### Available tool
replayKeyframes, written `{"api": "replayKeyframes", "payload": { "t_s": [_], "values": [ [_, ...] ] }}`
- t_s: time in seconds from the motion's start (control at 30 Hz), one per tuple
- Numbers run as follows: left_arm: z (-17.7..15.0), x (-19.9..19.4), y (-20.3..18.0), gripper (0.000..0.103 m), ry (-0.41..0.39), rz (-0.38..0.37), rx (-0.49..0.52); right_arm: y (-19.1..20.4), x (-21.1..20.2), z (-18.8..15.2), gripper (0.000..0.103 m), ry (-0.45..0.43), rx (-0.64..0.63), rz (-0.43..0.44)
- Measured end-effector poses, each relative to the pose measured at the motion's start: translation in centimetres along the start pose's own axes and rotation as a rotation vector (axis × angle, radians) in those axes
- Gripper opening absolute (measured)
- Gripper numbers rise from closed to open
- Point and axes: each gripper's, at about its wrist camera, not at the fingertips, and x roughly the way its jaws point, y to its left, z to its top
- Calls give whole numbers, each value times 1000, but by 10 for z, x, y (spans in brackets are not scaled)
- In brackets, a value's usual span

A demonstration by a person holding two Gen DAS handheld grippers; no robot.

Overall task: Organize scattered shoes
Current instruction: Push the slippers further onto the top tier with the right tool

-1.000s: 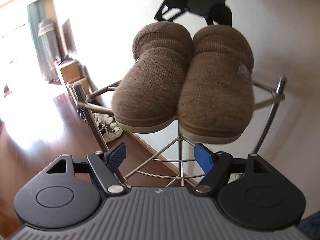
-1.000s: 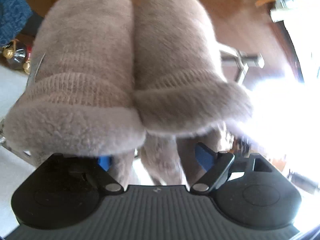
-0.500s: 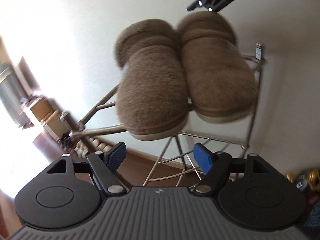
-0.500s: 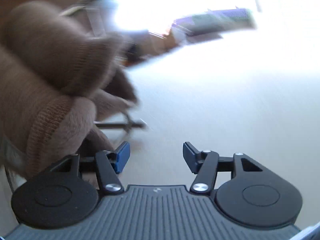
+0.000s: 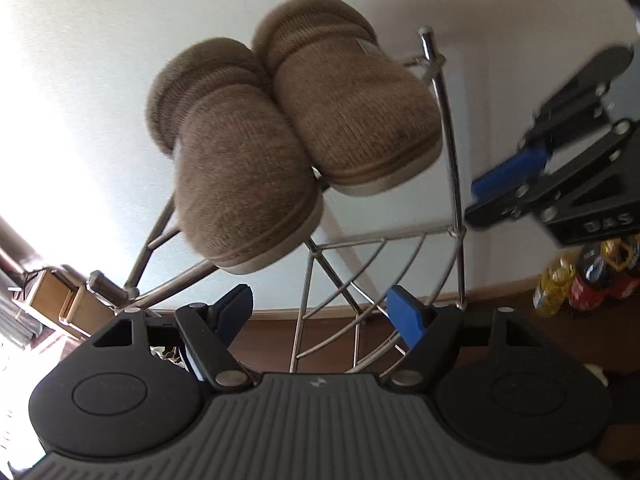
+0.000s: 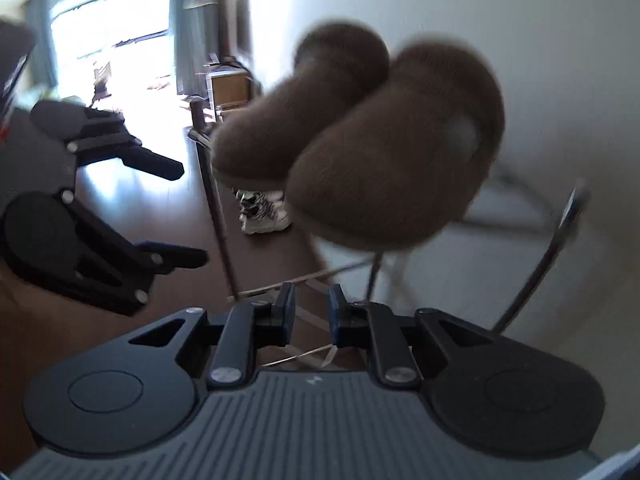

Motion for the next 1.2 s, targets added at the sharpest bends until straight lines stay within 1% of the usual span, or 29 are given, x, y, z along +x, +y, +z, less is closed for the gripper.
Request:
{"api": "replayKeyframes", "payload": {
  "t_s": [0.1, 0.17, 0.2, 0.23, 0.33, 0.47, 0.57, 0.63, 0.67, 0.73, 0.8, 0.83, 0.9, 0.97, 1.0, 1.07, 1.2],
  "values": [
    [7, 5, 2, 76, -3, -12, 0, -19, 9, 11, 17, -42, 160, 8],
    [11, 9, 3, 76, -6, -20, 0, -27, 13, 20, 19, -56, 213, 9],
    [13, 11, 4, 76, -7, -24, -1, -32, 19, 25, 19, -31, 257, 24],
    [15, 12, 5, 76, -8, -28, -1, -33, 25, 28, 20, -26, 267, 26],
    [22, 18, 6, 75, -11, -40, -1, -47, 37, 31, 20, -17, 322, 3],
    [31, 24, 9, 75, -16, -56, -1, -56, 47, 37, 20, -17, 312, -16],
    [39, 25, 3, 75, -33, -77, 24, -63, 51, 40, 20, -3, 260, -35],
    [42, 25, -1, 75, -39, -78, 38, -66, 61, 52, 21, 0, 232, -52],
    [47, 30, -5, 75, -39, -75, 45, -69, 61, 54, 21, 11, 214, -46],
    [50, 34, -7, 75, -43, -72, 29, -59, 50, 52, 21, 18, 189, -42],
    [48, 32, -7, 76, -54, -78, 18, -48, 39, 49, 21, 20, 110, -56],
    [47, 30, -7, 76, -59, -79, 18, -44, 36, 48, 24, 21, 88, -61],
    [41, 23, -7, 76, -68, -79, 16, -45, 30, 46, 26, 35, 35, -60],
    [39, 18, -7, 75, -69, -84, -4, -49, 23, 43, 26, 40, 17, -53],
    [40, 14, -9, 75, -73, -108, -27, -52, 13, 42, 26, 27, 1, -64],
    [42, 11, -14, 76, -83, -123, -28, -60, 2, 47, 26, -16, -2, -110],
    [61, 4, -44, 76, -137, -175, 25, -70, -7, 61, 25, -73, -12, -179]
  ]
}}
